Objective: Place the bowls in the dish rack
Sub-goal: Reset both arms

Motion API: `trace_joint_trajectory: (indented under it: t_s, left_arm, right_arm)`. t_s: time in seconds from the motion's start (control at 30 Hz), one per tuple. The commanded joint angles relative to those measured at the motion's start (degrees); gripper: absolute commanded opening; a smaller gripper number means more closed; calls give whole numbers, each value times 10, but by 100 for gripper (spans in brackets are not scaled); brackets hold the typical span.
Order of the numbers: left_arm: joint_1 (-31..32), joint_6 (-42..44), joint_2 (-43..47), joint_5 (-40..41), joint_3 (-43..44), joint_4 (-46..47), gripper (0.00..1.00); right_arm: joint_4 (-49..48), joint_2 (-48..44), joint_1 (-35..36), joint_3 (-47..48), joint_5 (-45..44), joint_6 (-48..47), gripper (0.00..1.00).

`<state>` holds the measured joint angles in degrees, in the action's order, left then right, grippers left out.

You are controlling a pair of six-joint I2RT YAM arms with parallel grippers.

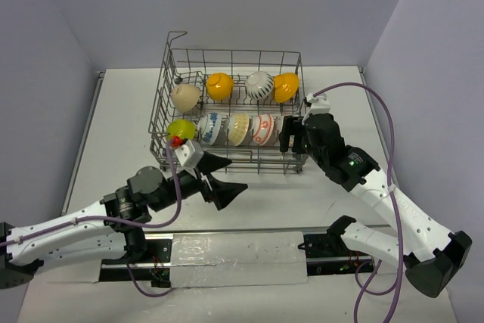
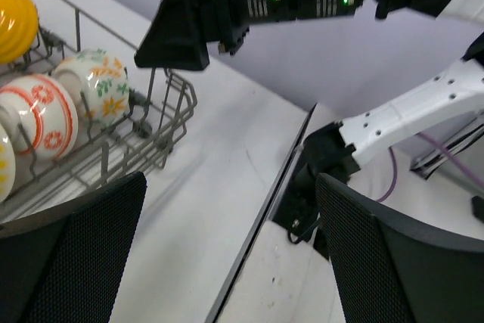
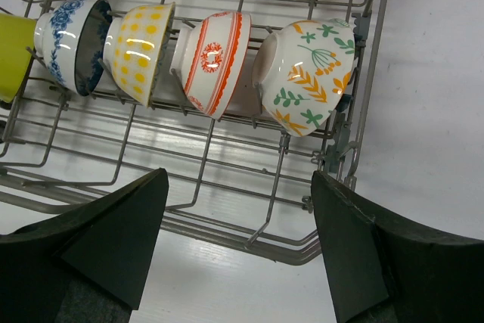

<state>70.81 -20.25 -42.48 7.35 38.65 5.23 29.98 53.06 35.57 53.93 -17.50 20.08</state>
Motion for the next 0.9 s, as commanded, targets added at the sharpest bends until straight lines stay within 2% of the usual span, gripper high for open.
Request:
trace_joint_trajectory:
  t_s: [0.0,0.1,0.17,0.3,0.4,0.43,0.63,0.77,0.87]
  left_arm:
    - [-72,-43,6,-147,-28,106,99]
    - [-182,-133,14,-268,-74,192,99]
    - [-265,-173,12,-312,-102,230,99]
    - [-363,-270,-1,-358,-132,286,99]
    - [-383,-240,16,-312,-121,242,99]
    - [-382,-227,27,-252,-98,166,99]
    - [-382,-157,29,-80,-16,-8,99]
    - [-382,-148,9,-36,12,-66,99]
    - [-382,-154,13,-28,5,-69,99]
  right_arm:
    - [-19,-11,-3,-1,-2,0,84]
    - [-19,-16,-3,-1,-3,0,84]
    - [-19,-17,-3,-2,-4,0,84]
    - [-18,-15,-3,-1,-5,0,84]
    - [-16,-18,-3,-2,-10,1,84]
    - [-16,-20,-3,-3,-20,6,84]
    - [-11,-11,-3,-2,-17,12,84]
    - [-6,-5,-3,-1,-21,14,84]
    - [-7,-8,-4,-1,-24,17,84]
